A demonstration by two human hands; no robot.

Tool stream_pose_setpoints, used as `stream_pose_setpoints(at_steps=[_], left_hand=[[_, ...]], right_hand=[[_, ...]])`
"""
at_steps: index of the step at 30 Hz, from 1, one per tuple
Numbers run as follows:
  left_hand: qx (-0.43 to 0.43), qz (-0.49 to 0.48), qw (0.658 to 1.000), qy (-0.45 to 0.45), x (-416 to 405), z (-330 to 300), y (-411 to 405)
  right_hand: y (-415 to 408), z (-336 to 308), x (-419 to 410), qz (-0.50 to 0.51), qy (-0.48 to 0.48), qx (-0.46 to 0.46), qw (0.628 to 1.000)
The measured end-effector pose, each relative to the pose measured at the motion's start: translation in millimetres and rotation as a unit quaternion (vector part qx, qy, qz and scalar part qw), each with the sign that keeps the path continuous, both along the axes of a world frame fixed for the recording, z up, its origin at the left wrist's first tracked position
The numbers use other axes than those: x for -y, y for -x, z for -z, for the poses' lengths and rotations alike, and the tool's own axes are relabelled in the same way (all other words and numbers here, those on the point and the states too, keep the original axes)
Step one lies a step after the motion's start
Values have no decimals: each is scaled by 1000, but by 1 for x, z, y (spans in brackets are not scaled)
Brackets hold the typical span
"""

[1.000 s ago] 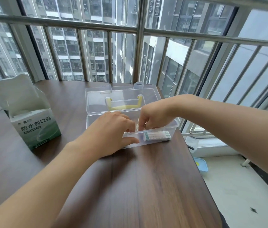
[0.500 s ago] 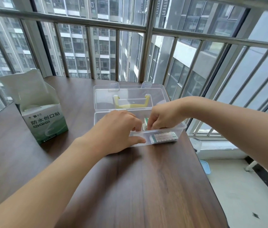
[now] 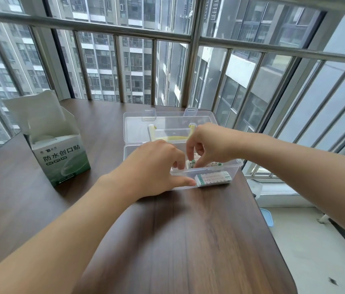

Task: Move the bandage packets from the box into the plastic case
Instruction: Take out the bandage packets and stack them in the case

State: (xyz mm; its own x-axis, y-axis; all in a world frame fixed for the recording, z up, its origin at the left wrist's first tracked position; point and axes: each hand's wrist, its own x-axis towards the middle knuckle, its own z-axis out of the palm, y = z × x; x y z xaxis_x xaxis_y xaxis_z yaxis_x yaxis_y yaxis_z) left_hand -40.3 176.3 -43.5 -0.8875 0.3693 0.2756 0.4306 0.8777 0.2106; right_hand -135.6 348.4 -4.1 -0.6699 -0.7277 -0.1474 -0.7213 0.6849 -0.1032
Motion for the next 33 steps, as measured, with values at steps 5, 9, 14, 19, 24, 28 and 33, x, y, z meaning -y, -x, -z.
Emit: stream_pose_setpoints(at_steps=[5,9,14,19,24,28,33], left_hand=[[10,3,1000,6,0,1,1],[10,4,1000,5,0,1,1],[17,3,1000,13,-1,2,1],[19,-3,1000,16,0,2,-1],[17,-18,999,39,1,-2,-2],[21,-18,998,48,0,-6,-4],[24,-14,999,33,-1,-5,-7]], right_hand=[[-2,3,1,-3,-17,-26,1000],[-4,4,0,3,-37,-36,999],[-3,0,-4,22,-26,14,999],[6,-40,-10,72,-6,74,995],[17,-26,-2,86,-130,189,969],[17,-14,6,72,-189,223,954],[13,-33,9,40,-150,127,980]])
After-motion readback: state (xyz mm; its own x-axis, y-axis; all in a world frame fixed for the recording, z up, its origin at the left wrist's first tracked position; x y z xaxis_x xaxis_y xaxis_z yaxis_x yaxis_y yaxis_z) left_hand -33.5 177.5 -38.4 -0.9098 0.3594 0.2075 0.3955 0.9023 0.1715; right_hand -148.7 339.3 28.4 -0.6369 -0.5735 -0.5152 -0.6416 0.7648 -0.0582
